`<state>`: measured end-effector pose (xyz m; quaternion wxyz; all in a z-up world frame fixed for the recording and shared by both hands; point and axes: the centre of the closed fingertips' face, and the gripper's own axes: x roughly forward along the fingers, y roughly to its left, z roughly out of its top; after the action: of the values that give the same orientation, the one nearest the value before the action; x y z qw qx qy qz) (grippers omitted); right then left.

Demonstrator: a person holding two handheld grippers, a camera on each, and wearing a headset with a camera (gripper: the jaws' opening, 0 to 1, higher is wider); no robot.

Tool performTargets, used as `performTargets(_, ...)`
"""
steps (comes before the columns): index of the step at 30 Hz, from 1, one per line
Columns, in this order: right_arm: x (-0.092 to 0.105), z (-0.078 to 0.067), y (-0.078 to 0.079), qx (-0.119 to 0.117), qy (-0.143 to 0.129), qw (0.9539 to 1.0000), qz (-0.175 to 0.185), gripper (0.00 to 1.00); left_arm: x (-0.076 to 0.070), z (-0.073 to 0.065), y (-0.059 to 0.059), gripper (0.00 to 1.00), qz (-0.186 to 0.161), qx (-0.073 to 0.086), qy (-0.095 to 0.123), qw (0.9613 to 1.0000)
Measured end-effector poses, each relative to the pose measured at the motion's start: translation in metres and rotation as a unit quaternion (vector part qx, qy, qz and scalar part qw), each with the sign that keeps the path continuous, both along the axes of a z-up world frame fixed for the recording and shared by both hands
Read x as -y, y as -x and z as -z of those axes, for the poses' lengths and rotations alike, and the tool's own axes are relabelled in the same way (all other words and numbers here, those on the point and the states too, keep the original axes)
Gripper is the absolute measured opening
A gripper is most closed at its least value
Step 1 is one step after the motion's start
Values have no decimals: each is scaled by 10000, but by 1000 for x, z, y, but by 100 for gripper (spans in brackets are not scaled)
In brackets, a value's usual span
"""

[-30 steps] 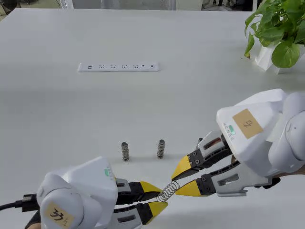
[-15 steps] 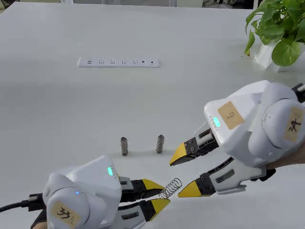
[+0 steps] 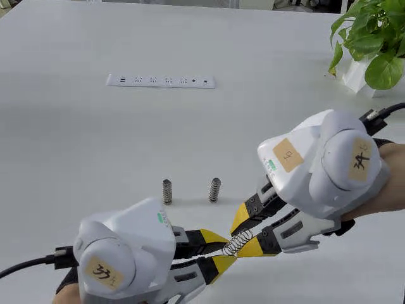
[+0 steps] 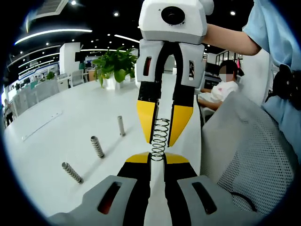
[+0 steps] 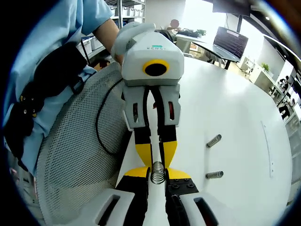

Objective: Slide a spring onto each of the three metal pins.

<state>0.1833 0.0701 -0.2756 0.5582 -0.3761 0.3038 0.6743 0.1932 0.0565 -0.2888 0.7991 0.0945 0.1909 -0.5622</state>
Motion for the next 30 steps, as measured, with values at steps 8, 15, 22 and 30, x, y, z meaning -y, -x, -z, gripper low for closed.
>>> performTargets(8, 2, 1, 0, -15, 81, 10000, -49, 8, 3, -3, 0, 6, 12, 31, 56, 10000)
performTargets(15, 4, 3, 1, -114, 164, 9998, 55, 8, 4, -3, 1, 6, 16, 7, 63, 10000)
performTargets(22, 4, 4, 0, -140, 240, 9996, 103, 8, 4, -1, 1, 6, -11, -26, 76, 10000)
performTargets(30, 2, 5, 0, -146, 250, 9995, 89, 8, 2, 0, 0, 6, -57, -30, 71, 10000)
